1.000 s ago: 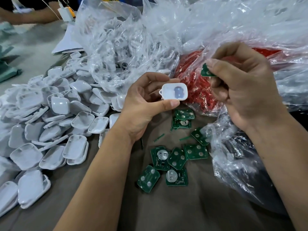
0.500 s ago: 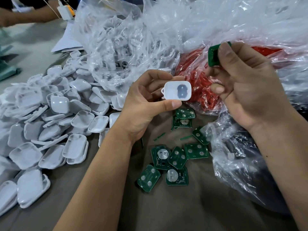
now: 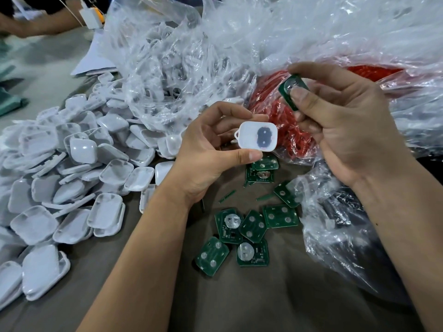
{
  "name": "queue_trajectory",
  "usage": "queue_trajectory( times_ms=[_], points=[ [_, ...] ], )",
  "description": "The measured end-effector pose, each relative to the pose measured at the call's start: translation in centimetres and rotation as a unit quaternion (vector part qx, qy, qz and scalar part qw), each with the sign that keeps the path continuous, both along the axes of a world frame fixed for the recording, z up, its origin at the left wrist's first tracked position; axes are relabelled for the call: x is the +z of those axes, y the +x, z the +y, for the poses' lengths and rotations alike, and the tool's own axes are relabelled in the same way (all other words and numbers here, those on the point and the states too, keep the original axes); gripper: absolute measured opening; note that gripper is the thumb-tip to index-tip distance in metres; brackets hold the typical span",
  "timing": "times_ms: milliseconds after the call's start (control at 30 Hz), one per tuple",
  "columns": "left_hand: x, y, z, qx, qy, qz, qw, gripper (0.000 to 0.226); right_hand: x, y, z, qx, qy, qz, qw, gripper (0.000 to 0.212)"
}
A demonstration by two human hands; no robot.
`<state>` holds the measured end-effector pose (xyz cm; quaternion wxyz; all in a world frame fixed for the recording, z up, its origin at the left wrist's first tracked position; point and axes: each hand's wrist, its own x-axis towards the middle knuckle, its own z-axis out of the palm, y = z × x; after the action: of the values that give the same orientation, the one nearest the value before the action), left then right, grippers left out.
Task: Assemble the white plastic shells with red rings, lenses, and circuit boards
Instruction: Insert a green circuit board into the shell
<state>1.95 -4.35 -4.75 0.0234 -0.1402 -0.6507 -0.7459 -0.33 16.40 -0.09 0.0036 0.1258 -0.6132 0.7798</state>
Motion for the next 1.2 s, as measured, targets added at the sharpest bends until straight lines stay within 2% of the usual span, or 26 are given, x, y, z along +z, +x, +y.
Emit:
queue_trajectory(
  times_ms=[100, 233, 333, 433, 600, 833, 1200],
  points=[
    [0.0, 0.0, -0.1, 0.014, -0.004, 0.002, 1.0, 0.049, -0.3, -0.1, -0.1, -0.001, 0.022, 0.008, 1.0, 0.028],
    [-0.2, -0.1, 0.0, 0.038, -0.012, 0.008, 0.999, 0.052, -0.2, 0.2, -0.4, -0.009, 0.037, 0.034, 0.999, 0.015],
    [-0.2, -0.1, 0.2, 0.082, -0.03, 0.024, 0.996, 0.052, -0.1, 0.4, -0.6, -0.011, 0.053, 0.049, 0.997, 0.015],
    [-0.3, -0.1, 0.6, 0.145, -0.072, 0.044, 0.986, 0.055, -0.3, 0.4, -0.8, -0.015, 0.071, 0.036, 0.997, 0.018],
    [0.0, 0.1, 1.7, 0.208, -0.101, 0.07, 0.97, 0.057, -0.8, 0.4, -1.2, -0.046, 0.083, 0.003, 0.995, 0.007],
    [0.2, 0.3, 2.2, 0.221, -0.128, 0.097, 0.962, 0.06, -0.9, 0.2, -1.0, -0.075, 0.062, -0.015, 0.995, 0.009],
    [0.4, 0.5, 2.8, 0.265, -0.154, 0.158, 0.939, 0.059, -1.1, 0.3, -1.2, -0.079, 0.106, 0.038, 0.99, 0.008]
  ],
)
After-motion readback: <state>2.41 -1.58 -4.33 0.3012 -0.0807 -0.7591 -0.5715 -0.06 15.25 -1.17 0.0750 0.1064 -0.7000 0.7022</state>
